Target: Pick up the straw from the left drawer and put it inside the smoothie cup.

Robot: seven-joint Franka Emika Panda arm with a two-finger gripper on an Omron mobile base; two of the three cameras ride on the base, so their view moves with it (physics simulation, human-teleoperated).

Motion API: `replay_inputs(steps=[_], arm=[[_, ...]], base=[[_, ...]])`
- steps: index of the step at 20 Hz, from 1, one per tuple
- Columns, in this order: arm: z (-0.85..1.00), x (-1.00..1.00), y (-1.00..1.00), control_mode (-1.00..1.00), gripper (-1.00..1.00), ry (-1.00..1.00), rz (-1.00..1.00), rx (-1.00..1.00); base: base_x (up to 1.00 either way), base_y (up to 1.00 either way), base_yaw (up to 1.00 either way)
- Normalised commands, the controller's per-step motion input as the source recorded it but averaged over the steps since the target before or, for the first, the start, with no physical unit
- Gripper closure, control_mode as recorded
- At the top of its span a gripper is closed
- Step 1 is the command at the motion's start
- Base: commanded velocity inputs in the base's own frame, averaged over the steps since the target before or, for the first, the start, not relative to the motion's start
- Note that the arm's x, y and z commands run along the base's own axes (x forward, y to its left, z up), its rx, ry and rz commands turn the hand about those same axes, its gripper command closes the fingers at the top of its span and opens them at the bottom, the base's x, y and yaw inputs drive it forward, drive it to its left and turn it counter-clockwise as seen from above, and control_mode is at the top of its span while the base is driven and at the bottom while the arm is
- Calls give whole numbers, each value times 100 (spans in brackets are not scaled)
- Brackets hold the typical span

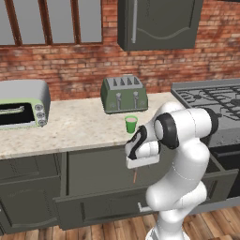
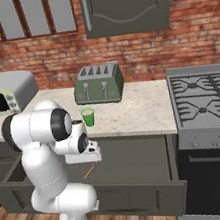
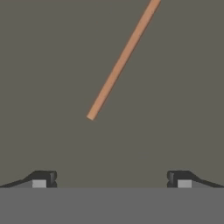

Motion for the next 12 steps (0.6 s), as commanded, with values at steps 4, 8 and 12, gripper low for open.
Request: replay_inputs(steps=[4, 8, 12], arm=[[-36, 15, 0, -100, -100, -6, 0, 0], [-28, 17, 0, -100, -100, -6, 0, 0], [-23, 16, 1, -100, -100, -7, -1, 0]], base=[[0, 0, 0], [0, 0, 0], [0, 0, 0]])
